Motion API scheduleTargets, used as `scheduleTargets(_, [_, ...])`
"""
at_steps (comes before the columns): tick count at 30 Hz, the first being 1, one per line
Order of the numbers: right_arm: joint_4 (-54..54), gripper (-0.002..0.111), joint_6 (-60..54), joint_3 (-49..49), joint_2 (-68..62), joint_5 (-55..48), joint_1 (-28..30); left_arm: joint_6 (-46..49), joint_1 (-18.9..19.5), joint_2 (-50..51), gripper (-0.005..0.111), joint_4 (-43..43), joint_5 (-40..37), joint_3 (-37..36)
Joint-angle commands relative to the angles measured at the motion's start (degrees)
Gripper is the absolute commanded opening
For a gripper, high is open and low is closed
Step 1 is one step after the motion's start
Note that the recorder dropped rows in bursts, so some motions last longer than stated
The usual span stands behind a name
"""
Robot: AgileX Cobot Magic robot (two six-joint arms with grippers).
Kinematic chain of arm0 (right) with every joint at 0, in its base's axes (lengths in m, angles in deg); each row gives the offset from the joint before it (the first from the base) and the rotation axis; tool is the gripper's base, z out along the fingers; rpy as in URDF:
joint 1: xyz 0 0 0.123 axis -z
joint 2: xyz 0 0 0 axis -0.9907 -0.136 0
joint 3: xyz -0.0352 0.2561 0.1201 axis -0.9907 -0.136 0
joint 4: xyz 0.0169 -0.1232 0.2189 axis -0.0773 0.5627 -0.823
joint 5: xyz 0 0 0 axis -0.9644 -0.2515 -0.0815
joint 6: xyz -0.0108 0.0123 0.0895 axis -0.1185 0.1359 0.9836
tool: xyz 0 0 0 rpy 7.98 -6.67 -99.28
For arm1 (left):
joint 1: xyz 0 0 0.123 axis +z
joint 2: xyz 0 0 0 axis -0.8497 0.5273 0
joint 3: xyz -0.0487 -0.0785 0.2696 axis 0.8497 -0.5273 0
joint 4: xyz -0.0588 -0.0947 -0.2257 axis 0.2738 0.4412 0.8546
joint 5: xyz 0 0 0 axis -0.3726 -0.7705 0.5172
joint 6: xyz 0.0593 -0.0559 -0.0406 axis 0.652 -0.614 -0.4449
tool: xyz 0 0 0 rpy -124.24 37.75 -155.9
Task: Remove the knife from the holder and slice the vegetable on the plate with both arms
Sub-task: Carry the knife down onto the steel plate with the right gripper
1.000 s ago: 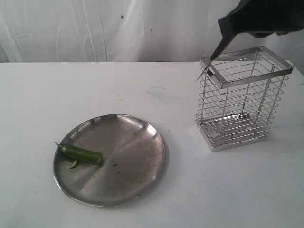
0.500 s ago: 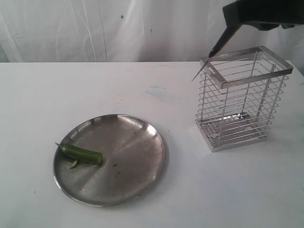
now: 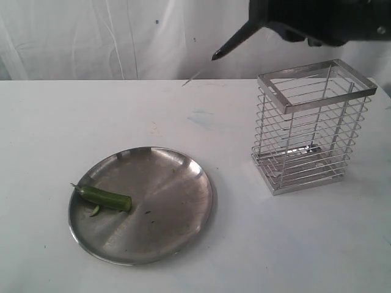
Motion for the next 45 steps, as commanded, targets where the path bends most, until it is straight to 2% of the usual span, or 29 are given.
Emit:
scheduleTargets(1, [-8.7,0.013,-0.6,-10.0,0.3,15.8,0.0,0.0,-0.3,-0.2,0.0,0.3,0.0,0.0])
scheduleTargets(5, [-8.9,0.013,0.2,-17.4,0.3,19.1,-0.5,0.0,-0.3,-0.2,0.0,0.3,0.0,0.0])
scheduleTargets(9, [-8.9,0.004,0.7,-22.1,0.3,23.0,-4.2,0.0,-0.3,-0.2,0.0,0.3,0.0,0.0])
scheduleTargets(11, [-8.9,0.0,2.2,-23.2,0.3,26.8,-6.4,0.0,-0.3,-0.2,0.0,0.3,0.0,0.0])
scheduleTargets(19, [-5.7,0.0,8.4,-23.5,-6.6,37.5,-12.6,0.0,-0.3,-0.2,0.0,0.3,0.0,0.0])
scheduleTargets(25, [0.1,0.0,9.5,-23.5,-15.7,45.2,-13.2,0.0,-0.3,-0.2,0.0,0.3,0.0,0.0])
scheduleTargets(31, [3.3,0.0,11.7,-24.2,-21.8,47.0,-13.2,0.0,-0.3,-0.2,0.0,0.3,0.0,0.0])
scheduleTargets(36, [9.8,0.0,24.3,-28.7,-26.6,63.4,-13.6,0.0,-0.3,-0.2,0.0,0.3,0.0,0.0])
scheduleTargets(38, [12.2,0.0,28.6,-29.4,-27.6,66.5,-13.6,0.0,-0.3,-0.2,0.0,0.3,0.0,0.0])
scheduleTargets(45, [16.4,0.0,28.9,-29.7,-30.0,53.3,-13.6,0.0,-0.3,-0.2,0.0,0.3,0.0,0.0])
